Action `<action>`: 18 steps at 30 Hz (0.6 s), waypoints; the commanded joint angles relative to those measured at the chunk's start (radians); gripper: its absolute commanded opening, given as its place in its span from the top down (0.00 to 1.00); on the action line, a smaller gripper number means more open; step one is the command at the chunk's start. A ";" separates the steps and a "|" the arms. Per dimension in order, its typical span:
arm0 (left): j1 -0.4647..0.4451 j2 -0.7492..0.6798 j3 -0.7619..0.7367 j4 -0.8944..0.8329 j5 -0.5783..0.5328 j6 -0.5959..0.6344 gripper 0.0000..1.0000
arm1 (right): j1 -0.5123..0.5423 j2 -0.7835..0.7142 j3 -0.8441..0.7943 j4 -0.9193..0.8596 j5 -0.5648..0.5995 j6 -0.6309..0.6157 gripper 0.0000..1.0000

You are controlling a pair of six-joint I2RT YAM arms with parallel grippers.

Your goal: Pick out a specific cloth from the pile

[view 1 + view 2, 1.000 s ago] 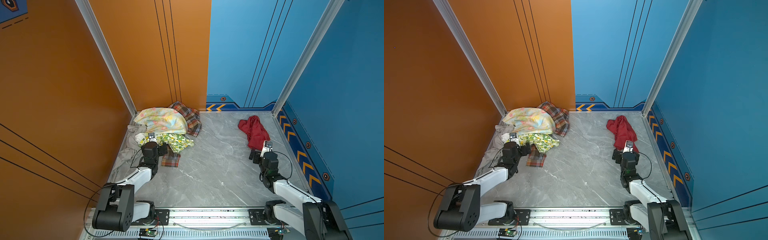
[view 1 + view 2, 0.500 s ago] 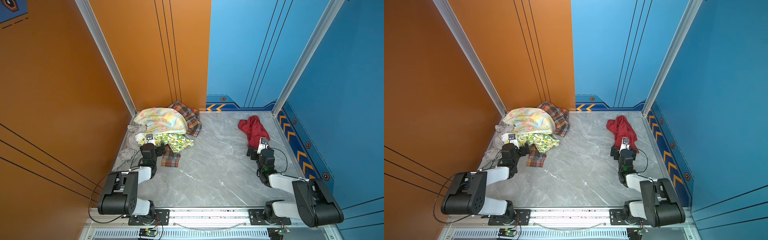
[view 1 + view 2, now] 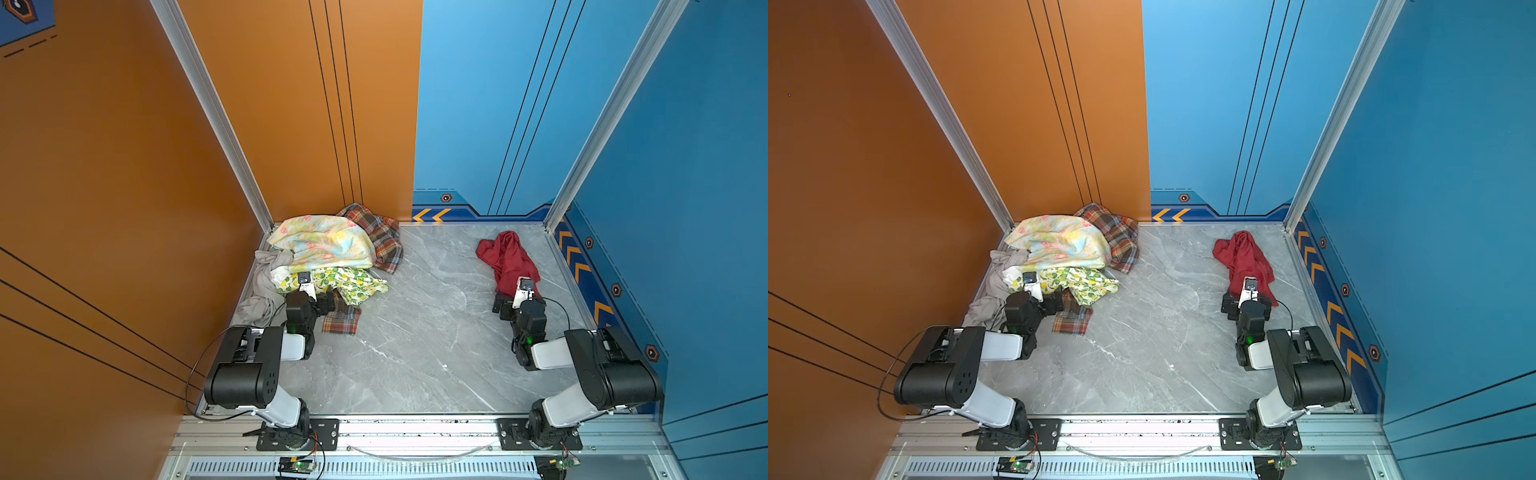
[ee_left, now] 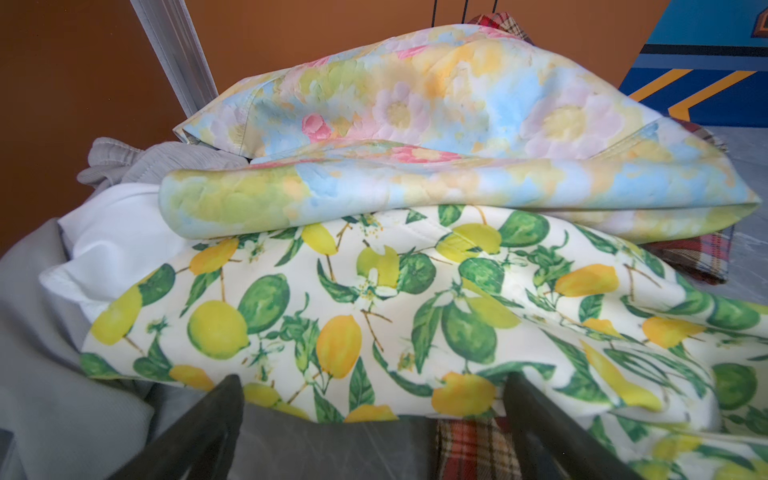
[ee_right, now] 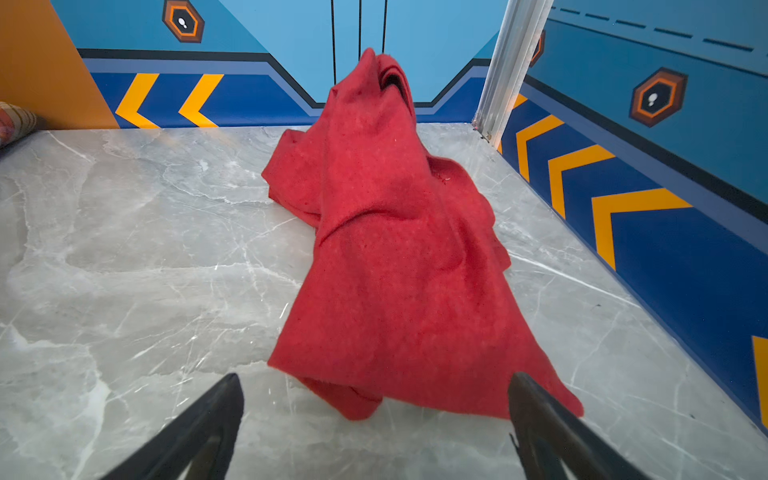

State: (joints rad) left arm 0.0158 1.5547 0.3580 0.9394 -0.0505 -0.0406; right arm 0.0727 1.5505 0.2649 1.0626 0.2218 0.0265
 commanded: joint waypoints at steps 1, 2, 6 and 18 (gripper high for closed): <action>-0.003 0.011 0.009 0.013 -0.008 0.026 0.02 | -0.020 0.000 0.094 -0.114 -0.029 0.025 0.00; -0.006 0.011 0.010 0.012 -0.014 0.027 0.02 | -0.039 -0.018 0.119 -0.202 -0.063 0.039 0.00; -0.037 0.011 0.019 -0.007 -0.073 0.047 0.02 | -0.047 -0.012 0.109 -0.172 -0.076 0.044 0.00; -0.039 0.009 0.019 -0.007 -0.075 0.048 0.02 | -0.034 -0.003 0.108 -0.153 -0.072 0.030 0.00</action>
State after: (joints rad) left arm -0.0200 1.5547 0.3611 0.9382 -0.1047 -0.0063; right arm 0.0345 1.5497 0.3649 0.9306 0.1577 0.0521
